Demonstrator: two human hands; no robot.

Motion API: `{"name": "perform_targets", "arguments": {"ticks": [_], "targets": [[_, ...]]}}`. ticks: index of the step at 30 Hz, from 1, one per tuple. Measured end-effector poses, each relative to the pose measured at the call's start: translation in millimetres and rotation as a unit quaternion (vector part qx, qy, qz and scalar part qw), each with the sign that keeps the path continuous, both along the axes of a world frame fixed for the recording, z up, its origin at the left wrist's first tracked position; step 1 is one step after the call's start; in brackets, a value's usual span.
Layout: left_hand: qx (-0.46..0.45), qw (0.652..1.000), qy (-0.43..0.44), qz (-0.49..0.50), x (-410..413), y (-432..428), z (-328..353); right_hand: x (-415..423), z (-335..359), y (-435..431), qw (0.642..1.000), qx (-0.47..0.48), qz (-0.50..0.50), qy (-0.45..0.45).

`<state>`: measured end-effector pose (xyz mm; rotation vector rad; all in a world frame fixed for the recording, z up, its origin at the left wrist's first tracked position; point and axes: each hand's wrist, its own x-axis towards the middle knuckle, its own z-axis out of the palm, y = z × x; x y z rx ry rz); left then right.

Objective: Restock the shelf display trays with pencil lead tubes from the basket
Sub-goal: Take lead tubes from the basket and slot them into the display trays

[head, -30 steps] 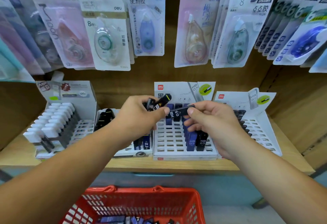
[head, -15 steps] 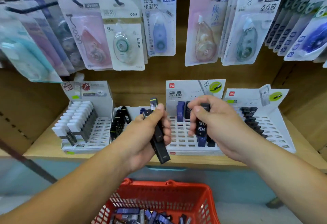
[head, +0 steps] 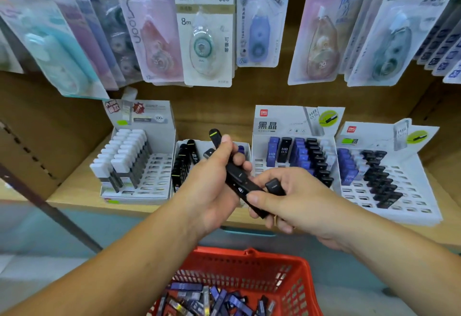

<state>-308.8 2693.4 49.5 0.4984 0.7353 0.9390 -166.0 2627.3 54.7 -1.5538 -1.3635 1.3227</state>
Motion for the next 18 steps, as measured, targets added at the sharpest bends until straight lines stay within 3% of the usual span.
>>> {"name": "perform_targets", "arguments": {"ticks": [5,9,12,15,18], "targets": [[0.029,0.998,0.027,0.047,-15,14,6,4,-5,0,0.999,-0.024,-0.035,-0.014],[0.086,0.985,0.132,0.067,-33,22,-2,7,-4,-1,0.998,-0.007,-0.062,-0.010],[0.154,0.966,0.206,0.004,-38,17,-8,7,-6,1,0.997,0.018,-0.074,-0.005],[0.254,0.925,0.272,-0.071,-32,6,-7,8,-9,2,0.997,0.029,-0.068,-0.016],[0.283,0.910,0.297,-0.066,-26,1,-7,13,-11,1,0.999,0.005,-0.038,-0.024]]}}
